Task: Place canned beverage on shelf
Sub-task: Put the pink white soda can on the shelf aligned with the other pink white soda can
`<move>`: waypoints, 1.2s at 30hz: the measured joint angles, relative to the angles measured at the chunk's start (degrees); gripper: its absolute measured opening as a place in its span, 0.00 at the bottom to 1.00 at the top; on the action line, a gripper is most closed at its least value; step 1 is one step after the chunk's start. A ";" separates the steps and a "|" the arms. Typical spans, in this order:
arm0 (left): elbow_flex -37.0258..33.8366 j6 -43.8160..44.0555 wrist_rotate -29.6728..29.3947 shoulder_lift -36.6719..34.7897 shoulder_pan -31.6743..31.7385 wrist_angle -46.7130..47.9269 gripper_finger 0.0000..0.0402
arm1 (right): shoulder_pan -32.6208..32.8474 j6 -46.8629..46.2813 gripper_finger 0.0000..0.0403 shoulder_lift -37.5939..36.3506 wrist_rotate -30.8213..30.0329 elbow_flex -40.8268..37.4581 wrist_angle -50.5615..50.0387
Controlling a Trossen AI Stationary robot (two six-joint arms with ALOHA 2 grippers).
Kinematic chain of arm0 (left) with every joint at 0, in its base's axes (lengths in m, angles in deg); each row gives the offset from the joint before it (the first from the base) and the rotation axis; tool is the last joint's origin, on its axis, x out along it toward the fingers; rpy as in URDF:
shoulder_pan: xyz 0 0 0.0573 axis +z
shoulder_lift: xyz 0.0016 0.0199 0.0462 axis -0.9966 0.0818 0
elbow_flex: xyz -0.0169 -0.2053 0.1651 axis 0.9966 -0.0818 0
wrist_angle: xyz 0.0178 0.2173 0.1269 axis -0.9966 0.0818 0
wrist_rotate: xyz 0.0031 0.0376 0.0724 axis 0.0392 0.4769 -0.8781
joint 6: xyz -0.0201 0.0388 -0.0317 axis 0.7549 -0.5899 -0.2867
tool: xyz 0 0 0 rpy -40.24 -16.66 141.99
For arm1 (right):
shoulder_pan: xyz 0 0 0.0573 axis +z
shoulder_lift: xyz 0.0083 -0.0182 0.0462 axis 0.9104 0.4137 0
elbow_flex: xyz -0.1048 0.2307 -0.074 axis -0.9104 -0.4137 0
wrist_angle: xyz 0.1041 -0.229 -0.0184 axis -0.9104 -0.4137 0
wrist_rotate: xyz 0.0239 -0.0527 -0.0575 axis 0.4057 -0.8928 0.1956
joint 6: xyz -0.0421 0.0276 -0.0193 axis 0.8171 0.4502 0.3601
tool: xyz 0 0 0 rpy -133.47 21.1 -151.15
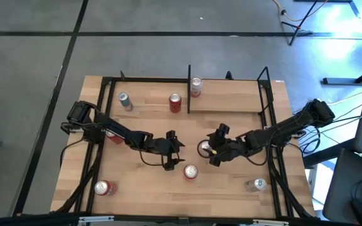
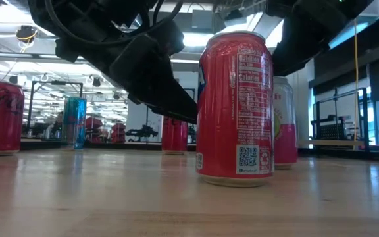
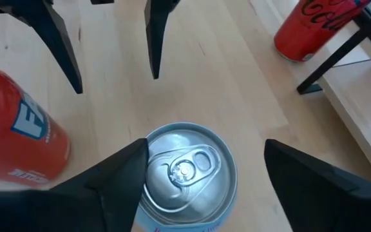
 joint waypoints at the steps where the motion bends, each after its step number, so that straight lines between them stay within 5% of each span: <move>1: 0.00 -0.01 0.02 0.00 0.00 0.00 0.78 | 0.00 0.04 0.71 0.02 0.00 -0.01 -0.08; 15: 0.02 -0.01 0.02 0.00 0.00 0.00 0.78 | 0.11 1.40 0.36 0.15 -0.08 -0.12 0.05; 19: 0.02 0.01 0.00 0.00 0.00 0.00 0.78 | 0.11 2.41 0.33 -0.02 0.29 -0.09 1.05; 23: 0.02 -0.01 0.02 0.00 0.00 0.00 0.78 | 0.04 3.35 0.43 -0.49 1.47 2.31 -2.10; 32: 0.02 -0.10 0.00 0.00 -0.75 0.00 0.78 | 0.07 0.30 0.86 -1.05 2.13 5.97 -7.49; 36: 0.02 -0.23 0.02 0.00 -1.03 0.00 0.78 | 0.04 0.21 0.98 -0.81 2.01 4.95 -6.82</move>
